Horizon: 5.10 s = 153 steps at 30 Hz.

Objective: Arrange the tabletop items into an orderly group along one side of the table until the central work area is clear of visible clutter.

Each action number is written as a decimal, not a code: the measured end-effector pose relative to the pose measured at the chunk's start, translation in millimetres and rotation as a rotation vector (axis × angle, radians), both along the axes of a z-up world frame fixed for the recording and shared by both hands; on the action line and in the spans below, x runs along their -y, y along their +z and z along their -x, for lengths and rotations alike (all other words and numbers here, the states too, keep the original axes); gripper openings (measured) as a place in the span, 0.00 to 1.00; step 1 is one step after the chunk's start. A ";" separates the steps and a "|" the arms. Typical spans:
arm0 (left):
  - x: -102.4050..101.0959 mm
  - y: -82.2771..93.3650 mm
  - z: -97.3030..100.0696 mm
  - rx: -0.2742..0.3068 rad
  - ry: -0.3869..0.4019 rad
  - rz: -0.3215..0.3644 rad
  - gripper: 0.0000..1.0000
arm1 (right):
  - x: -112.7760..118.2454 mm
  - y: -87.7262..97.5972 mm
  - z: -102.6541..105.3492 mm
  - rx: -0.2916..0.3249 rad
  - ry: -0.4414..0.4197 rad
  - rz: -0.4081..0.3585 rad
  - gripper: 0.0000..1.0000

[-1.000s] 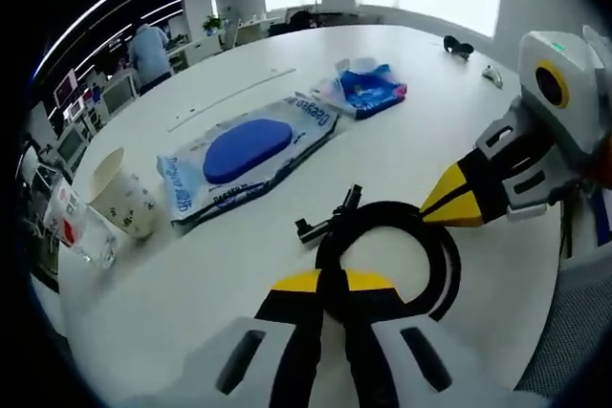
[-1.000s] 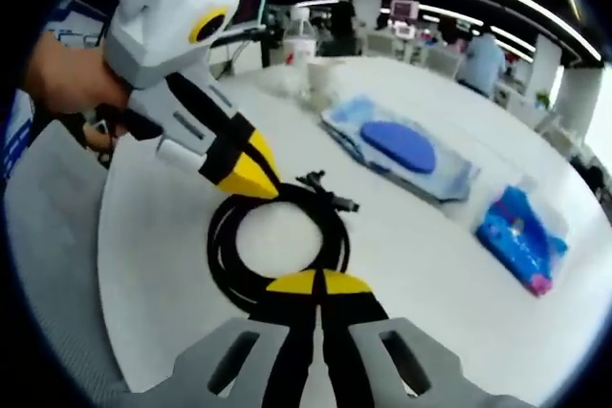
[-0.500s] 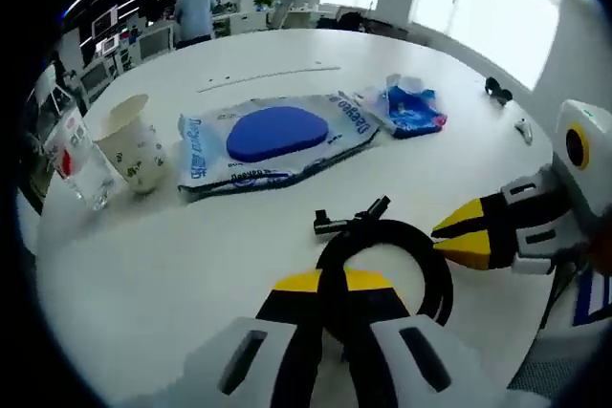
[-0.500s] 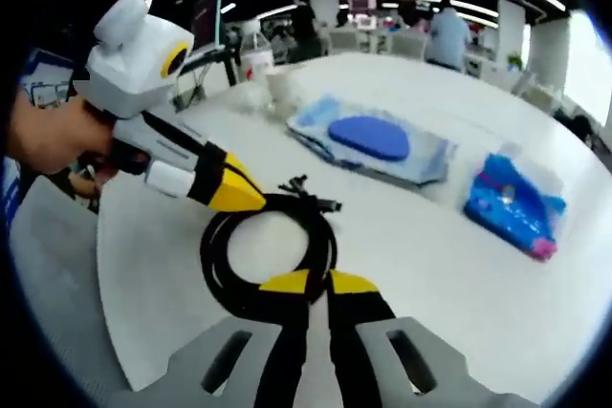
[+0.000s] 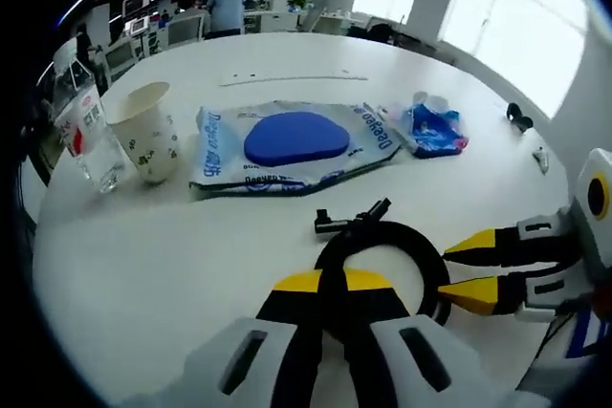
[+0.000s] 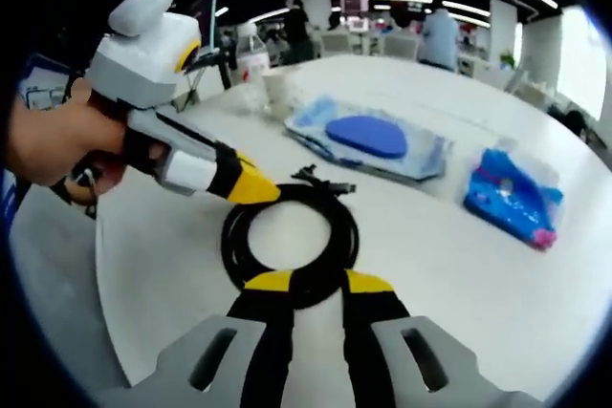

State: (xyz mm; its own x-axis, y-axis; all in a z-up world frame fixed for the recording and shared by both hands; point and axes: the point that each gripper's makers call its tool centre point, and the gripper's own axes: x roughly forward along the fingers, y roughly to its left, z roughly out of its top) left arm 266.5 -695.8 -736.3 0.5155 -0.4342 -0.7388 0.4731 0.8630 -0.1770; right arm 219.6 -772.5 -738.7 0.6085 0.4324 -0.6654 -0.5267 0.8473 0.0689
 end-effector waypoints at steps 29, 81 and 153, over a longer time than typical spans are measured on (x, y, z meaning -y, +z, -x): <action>-12.5 21.5 -12.7 0.157 -0.156 -0.070 0.25 | 9.7 20.5 -15.1 0.047 -0.025 0.002 0.32; -74.1 91.6 1.0 0.341 -0.103 -0.079 0.94 | 37.1 94.2 8.7 0.232 -0.094 0.056 0.97; -214.5 91.9 112.2 0.492 0.048 0.002 1.00 | 21.8 98.1 112.6 0.362 -0.334 -0.073 0.98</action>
